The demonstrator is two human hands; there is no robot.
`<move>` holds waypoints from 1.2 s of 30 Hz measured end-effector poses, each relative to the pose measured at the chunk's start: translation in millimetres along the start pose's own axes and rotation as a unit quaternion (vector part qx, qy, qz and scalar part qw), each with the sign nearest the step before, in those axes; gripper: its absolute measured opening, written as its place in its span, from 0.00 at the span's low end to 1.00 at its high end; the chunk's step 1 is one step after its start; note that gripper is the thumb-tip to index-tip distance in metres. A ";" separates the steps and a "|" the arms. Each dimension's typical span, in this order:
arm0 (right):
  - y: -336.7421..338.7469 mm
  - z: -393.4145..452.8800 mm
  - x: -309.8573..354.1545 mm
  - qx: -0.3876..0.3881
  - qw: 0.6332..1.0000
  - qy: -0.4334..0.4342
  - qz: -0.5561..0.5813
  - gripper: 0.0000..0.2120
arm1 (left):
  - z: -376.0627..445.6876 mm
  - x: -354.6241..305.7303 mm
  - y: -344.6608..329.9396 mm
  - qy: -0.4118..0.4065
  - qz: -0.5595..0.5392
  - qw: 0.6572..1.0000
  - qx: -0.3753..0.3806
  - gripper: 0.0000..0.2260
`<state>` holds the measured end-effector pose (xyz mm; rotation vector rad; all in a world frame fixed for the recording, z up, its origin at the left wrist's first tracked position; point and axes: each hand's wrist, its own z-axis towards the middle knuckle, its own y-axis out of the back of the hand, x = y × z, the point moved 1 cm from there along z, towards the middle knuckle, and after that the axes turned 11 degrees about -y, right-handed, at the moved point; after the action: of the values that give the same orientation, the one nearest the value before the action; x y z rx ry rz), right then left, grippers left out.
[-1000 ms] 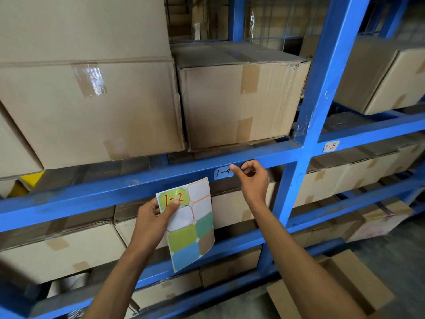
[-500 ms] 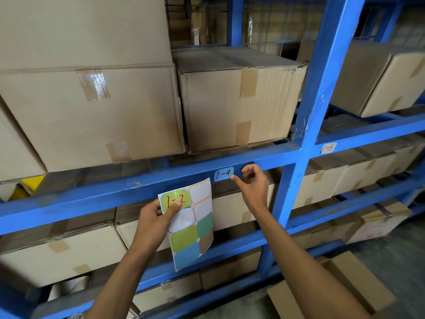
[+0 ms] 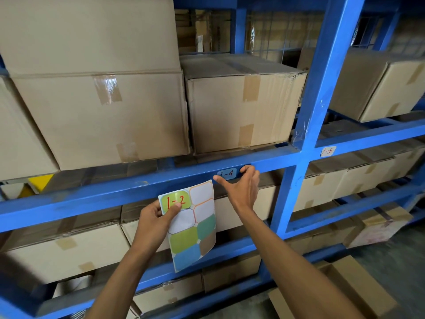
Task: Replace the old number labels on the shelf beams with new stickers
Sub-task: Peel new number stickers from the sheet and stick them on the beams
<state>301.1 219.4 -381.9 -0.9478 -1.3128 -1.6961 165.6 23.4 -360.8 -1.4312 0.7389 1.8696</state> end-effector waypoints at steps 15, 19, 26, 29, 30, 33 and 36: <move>64.5 -55.0 47.3 0.183 0.948 0.081 0.246 0.06 | -13.7 -29.0 7.4 0.001 -0.022 1.000 0.006 0.07; 82.0 -81.2 69.8 0.272 0.935 0.154 0.167 0.08 | -17.7 -45.1 0.7 -0.010 -0.044 0.999 0.030 0.10; 88.9 -107.3 78.6 0.165 0.953 0.241 0.084 0.16 | -26.9 -68.2 -15.4 -0.047 -0.061 0.994 0.078 0.13; 88.3 -112.5 78.5 0.130 0.958 0.235 0.099 0.12 | -30.6 -73.4 -20.1 -0.058 -0.066 0.991 0.096 0.14; 88.2 -114.1 78.8 0.125 0.959 0.229 0.111 0.11 | -31.4 -73.8 -20.7 -0.062 -0.064 0.991 0.102 0.14; 88.1 -117.0 79.4 0.126 0.963 0.205 0.119 0.09 | -34.4 -71.8 -21.5 -0.060 -0.064 0.989 0.118 0.14; 91.0 -115.6 80.1 0.154 0.965 0.169 0.128 0.09 | -37.5 -67.2 -20.5 -0.064 -0.059 0.986 0.142 0.11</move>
<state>338.2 80.6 -295.7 -0.5855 -1.1285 -1.3355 216.3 -3.6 -305.5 -1.1395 0.8027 1.6713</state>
